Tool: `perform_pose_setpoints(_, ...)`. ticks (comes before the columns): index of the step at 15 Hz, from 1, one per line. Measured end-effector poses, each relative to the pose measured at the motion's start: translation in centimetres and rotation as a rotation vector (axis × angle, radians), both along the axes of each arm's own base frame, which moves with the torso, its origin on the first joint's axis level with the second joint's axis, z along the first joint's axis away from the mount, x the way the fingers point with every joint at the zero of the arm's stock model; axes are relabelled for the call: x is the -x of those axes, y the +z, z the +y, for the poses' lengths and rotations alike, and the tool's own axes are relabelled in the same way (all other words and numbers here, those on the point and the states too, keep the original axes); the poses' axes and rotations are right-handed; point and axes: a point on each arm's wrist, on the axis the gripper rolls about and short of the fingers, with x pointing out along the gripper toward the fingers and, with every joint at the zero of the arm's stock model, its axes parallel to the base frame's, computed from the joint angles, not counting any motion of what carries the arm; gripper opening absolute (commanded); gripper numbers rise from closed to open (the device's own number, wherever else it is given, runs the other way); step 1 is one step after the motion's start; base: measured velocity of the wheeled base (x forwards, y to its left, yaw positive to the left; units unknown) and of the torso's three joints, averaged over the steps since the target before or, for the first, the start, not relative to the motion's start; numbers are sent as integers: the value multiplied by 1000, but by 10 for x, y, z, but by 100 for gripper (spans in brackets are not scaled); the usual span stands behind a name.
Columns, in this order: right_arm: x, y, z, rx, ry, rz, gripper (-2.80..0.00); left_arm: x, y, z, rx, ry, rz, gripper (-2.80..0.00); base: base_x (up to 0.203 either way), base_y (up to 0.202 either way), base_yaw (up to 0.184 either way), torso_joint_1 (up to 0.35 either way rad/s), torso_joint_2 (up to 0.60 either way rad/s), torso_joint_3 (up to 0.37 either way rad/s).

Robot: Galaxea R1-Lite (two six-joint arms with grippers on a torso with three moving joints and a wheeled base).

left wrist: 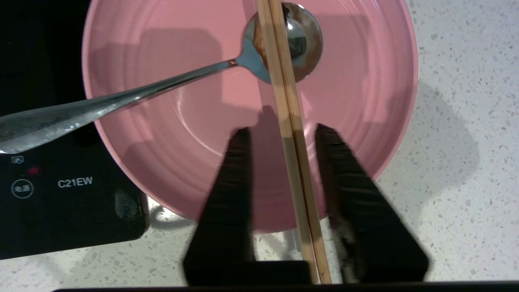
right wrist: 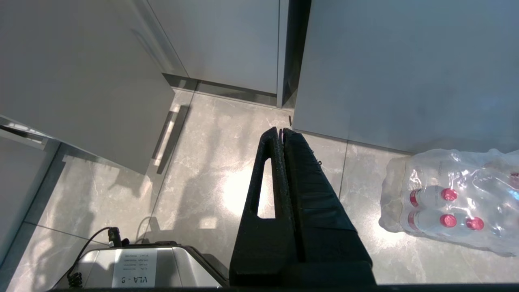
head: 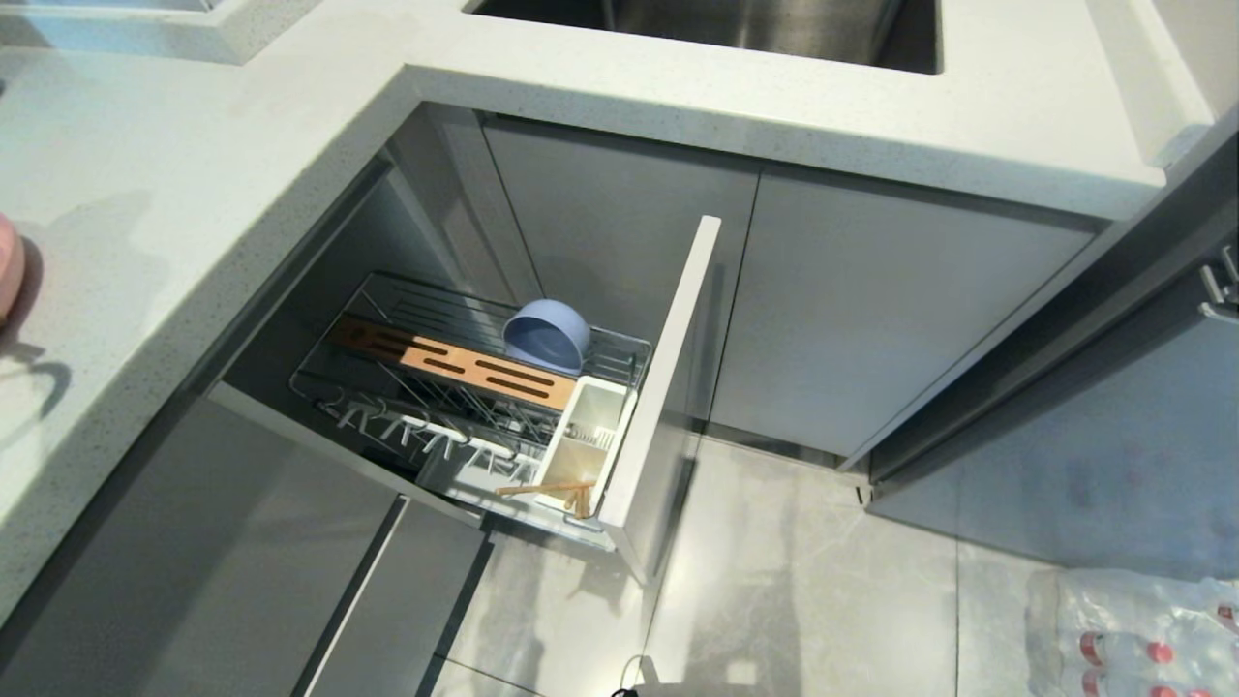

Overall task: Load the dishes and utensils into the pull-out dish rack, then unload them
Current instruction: Pick up the chopsticks and place it in the cupboard

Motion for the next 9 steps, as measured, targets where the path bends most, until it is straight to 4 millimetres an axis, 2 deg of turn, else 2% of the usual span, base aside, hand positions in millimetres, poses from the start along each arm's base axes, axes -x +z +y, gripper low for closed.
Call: perform_pose_setpoints(9, 0, 0, 0, 0, 0, 0, -280, -15, -14, 18, 73, -47, 13, 0, 0, 0, 0, 0, 0, 0)
